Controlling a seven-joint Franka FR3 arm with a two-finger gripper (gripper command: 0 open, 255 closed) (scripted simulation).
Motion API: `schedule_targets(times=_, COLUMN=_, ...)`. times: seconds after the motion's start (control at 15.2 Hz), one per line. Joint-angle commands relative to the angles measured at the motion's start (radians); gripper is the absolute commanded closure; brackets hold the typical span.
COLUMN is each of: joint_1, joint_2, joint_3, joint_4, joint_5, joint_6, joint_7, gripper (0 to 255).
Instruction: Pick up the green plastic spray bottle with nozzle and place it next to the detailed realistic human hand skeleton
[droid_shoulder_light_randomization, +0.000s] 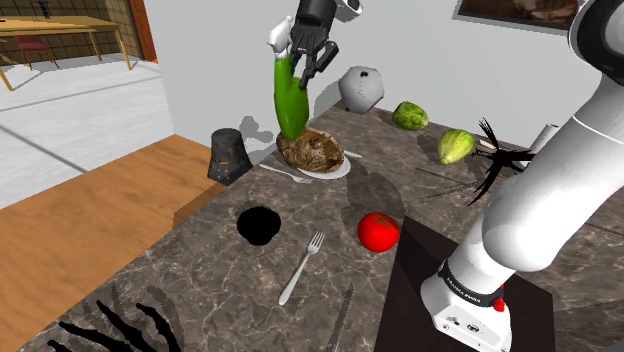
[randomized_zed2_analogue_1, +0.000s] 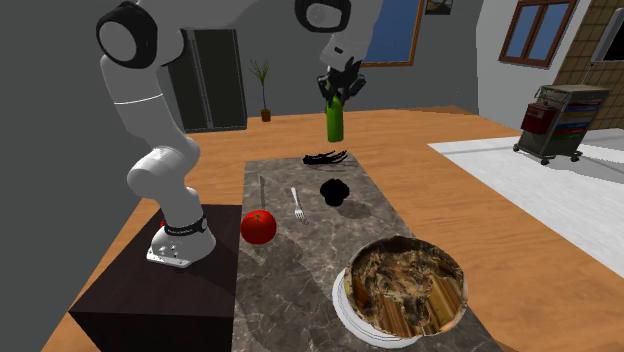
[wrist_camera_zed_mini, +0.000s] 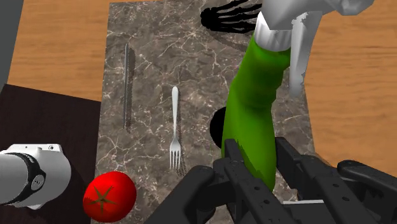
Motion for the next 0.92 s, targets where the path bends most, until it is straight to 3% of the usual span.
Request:
schedule_targets(times=0.0, joint_1=0.024, joint_2=0.021, joint_3=0.03, joint_4=0.014, joint_5=0.008, joint_6=0.033, joint_7=0.045, gripper=255)
schedule_targets(times=0.86, joint_1=0.184, joint_2=0.259, joint_3=0.183, joint_4=0.274, joint_5=-0.023, joint_6=0.165, joint_7=0.328, gripper=255)
